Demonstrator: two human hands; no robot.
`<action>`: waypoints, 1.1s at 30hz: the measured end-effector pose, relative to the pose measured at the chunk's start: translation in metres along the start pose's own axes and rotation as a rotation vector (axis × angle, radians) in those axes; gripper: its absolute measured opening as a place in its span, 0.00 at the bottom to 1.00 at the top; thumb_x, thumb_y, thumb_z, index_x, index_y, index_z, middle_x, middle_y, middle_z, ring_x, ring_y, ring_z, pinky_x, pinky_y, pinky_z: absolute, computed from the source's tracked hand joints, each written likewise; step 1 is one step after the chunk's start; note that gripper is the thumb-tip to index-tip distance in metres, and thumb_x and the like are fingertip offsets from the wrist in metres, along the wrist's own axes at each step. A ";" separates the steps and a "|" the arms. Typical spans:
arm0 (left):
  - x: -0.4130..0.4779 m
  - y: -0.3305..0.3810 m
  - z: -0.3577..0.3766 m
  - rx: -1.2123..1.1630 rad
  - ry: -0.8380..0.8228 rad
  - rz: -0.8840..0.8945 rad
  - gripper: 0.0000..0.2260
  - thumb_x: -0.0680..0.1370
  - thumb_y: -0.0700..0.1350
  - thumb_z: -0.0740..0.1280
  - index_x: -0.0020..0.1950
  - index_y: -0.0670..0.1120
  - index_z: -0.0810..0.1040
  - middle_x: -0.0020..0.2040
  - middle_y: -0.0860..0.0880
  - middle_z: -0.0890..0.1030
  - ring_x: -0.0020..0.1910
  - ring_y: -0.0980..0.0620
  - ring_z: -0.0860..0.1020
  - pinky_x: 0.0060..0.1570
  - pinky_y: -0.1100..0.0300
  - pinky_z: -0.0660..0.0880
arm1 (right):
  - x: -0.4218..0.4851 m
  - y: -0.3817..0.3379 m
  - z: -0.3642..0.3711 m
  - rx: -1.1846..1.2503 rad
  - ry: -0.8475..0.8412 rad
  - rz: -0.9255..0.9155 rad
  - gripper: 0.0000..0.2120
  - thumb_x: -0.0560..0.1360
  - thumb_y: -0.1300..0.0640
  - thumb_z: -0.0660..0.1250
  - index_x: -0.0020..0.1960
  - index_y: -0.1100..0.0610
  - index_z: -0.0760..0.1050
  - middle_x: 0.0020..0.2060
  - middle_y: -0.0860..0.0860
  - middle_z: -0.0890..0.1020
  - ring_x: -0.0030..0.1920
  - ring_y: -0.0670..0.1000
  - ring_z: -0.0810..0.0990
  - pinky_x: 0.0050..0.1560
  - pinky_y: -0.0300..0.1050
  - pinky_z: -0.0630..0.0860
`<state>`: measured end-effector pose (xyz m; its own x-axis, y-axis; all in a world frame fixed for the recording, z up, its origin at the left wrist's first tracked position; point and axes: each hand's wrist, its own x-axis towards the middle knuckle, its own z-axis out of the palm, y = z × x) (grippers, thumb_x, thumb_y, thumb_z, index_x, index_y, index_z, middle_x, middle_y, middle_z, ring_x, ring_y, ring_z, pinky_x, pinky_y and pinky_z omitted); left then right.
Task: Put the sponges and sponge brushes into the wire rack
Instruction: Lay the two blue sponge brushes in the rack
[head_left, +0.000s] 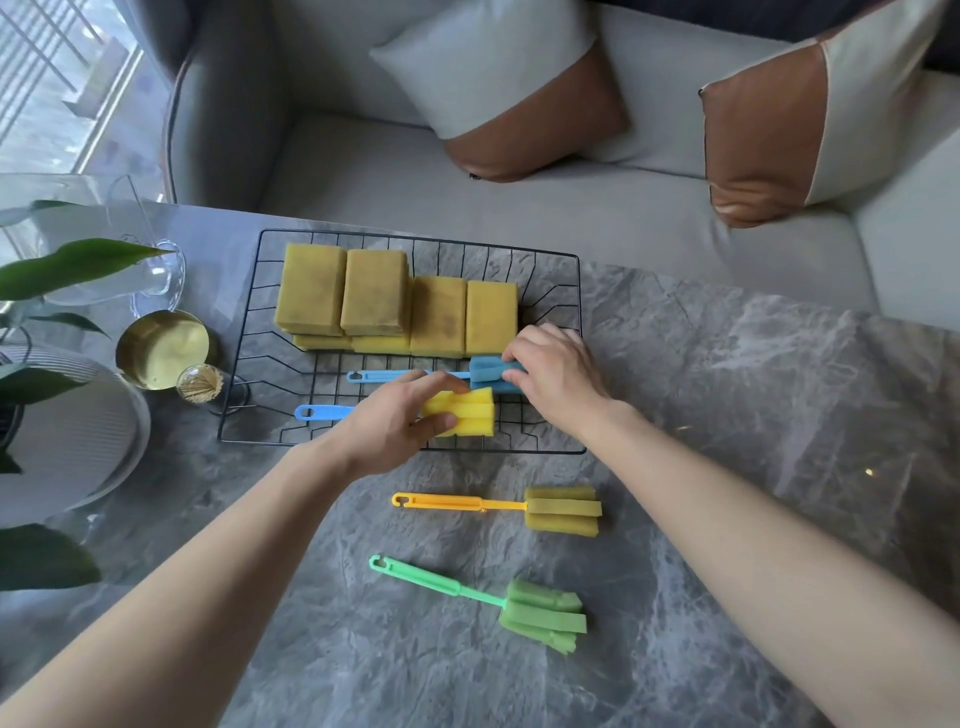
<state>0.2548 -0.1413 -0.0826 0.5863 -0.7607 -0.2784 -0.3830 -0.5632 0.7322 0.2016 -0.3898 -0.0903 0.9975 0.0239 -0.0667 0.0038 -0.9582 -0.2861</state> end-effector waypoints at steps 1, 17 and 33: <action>0.000 -0.001 0.000 0.000 0.001 -0.001 0.17 0.82 0.52 0.66 0.71 0.55 0.73 0.61 0.49 0.77 0.50 0.46 0.79 0.51 0.46 0.78 | 0.000 0.000 0.000 -0.015 0.008 0.007 0.07 0.75 0.50 0.70 0.52 0.52 0.80 0.49 0.47 0.79 0.53 0.53 0.74 0.53 0.50 0.67; 0.026 0.037 0.012 0.060 0.011 0.026 0.17 0.80 0.52 0.68 0.68 0.54 0.75 0.55 0.49 0.72 0.44 0.48 0.77 0.50 0.52 0.76 | 0.002 0.011 -0.021 0.092 -0.124 0.011 0.11 0.75 0.50 0.72 0.56 0.51 0.81 0.50 0.47 0.80 0.55 0.52 0.77 0.59 0.51 0.68; 0.048 0.046 0.038 0.179 0.120 -0.116 0.24 0.71 0.57 0.78 0.61 0.49 0.78 0.55 0.47 0.71 0.53 0.43 0.74 0.55 0.49 0.76 | -0.010 0.025 -0.040 0.133 -0.245 -0.086 0.22 0.75 0.41 0.67 0.64 0.52 0.80 0.58 0.48 0.80 0.59 0.51 0.77 0.65 0.50 0.66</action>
<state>0.2383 -0.2155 -0.0856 0.7102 -0.6498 -0.2708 -0.4223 -0.7011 0.5746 0.1943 -0.4253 -0.0584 0.9469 0.1875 -0.2613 0.0626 -0.9044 -0.4222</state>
